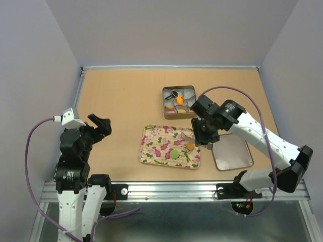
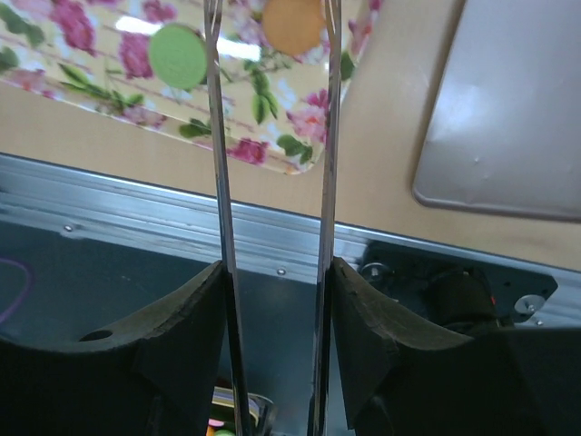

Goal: Pack the cookies

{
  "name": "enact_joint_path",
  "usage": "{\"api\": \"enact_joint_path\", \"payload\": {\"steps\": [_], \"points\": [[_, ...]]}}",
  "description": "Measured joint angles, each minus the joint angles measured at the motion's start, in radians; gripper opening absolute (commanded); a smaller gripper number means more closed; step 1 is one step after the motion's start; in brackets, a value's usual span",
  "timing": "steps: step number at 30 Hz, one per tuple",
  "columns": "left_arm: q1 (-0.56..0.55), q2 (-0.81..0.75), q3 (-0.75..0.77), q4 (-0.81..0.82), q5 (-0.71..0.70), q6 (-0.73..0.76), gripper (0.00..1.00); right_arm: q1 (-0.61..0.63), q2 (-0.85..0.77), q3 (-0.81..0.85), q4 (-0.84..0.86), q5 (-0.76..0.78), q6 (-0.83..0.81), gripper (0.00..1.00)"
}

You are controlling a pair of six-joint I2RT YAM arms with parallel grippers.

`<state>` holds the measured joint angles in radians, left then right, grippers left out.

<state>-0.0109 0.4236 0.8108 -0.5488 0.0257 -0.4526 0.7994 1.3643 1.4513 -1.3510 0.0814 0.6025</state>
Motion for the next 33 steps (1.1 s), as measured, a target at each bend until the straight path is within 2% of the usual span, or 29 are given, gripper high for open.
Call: {"api": "enact_joint_path", "payload": {"steps": [5,21,33], "points": [[0.0,0.0,0.0,0.0,0.0,0.0,0.95,0.0,-0.037,-0.113,-0.006,-0.003,0.025,0.53],[0.0,-0.001,0.0,0.0,-0.005,-0.001,0.95,0.0,-0.082,-0.198,0.007,-0.04,0.03,0.52],[0.0,-0.007,0.0,0.0,-0.009,-0.001,0.95,0.0,-0.035,-0.208,0.035,-0.063,0.011,0.33]]}}
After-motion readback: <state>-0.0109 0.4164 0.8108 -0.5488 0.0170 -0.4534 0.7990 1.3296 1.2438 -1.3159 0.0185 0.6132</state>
